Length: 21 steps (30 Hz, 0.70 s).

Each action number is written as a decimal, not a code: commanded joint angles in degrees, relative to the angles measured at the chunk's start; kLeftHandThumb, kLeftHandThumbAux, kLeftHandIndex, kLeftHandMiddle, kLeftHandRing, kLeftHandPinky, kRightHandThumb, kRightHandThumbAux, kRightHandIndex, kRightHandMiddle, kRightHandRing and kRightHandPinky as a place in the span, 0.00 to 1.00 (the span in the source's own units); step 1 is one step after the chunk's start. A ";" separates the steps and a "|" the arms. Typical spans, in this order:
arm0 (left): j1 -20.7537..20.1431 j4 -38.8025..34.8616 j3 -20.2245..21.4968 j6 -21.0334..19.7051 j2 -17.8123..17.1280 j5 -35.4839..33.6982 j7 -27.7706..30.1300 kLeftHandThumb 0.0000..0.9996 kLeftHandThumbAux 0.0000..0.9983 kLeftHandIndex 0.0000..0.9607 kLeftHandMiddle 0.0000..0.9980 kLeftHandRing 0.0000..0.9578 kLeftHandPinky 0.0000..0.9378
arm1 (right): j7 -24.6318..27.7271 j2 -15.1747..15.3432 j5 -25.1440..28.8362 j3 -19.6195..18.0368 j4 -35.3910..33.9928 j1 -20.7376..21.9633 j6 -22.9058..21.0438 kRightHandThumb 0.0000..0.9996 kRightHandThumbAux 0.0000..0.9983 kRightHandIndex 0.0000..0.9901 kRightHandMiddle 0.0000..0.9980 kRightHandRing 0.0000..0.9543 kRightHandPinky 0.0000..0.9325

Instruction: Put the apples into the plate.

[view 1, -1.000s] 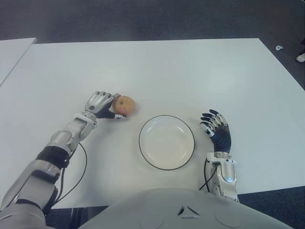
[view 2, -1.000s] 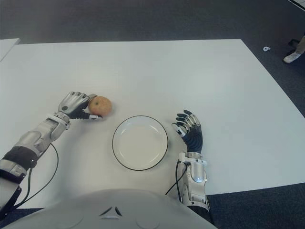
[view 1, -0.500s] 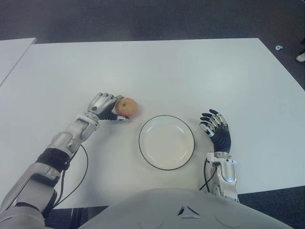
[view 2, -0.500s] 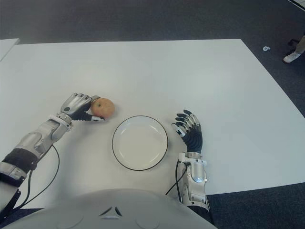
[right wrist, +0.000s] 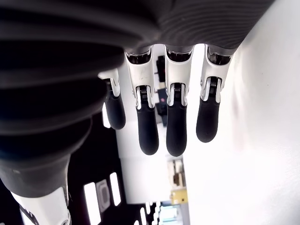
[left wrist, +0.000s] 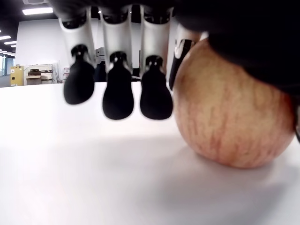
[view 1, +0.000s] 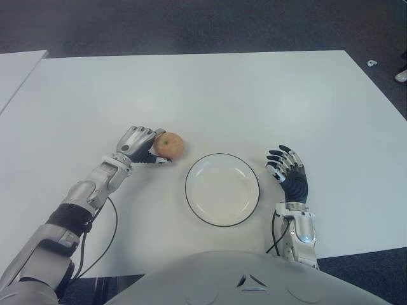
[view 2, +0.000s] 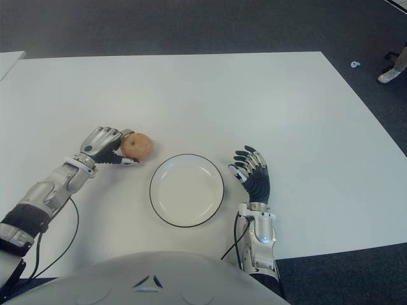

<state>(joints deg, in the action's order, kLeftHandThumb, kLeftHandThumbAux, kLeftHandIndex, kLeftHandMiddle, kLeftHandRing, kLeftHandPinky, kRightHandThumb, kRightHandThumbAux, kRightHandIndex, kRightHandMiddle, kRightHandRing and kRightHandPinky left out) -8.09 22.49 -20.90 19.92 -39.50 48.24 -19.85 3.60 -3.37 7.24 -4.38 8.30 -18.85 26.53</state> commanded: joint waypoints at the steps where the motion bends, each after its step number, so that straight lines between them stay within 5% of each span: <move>1: 1.58 -1.29 1.58 0.46 0.89 -1.85 -0.54 0.72 0.70 0.46 0.77 0.76 0.75 | -0.35 -1.62 0.76 -0.01 8.08 -2.99 -4.75 0.44 0.76 0.24 0.38 0.39 0.42; 17: 1.29 0.62 1.76 2.22 1.25 -1.68 -1.83 0.72 0.70 0.46 0.79 0.78 0.76 | -0.98 -1.62 -0.10 0.18 9.20 -2.60 -4.10 0.47 0.76 0.26 0.38 0.40 0.42; 21: 3.49 -3.96 2.69 1.79 0.91 -0.71 -3.13 0.72 0.70 0.46 0.79 0.78 0.78 | -1.04 -1.63 -0.15 0.28 10.25 -2.06 -3.60 0.47 0.76 0.26 0.38 0.40 0.42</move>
<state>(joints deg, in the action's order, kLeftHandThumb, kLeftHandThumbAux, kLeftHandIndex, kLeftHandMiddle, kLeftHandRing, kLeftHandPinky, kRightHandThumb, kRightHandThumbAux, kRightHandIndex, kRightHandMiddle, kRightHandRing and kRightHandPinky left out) -6.25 21.24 -19.12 21.54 -38.71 47.19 -20.95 3.20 -3.26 6.98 -4.04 9.50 -17.67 27.51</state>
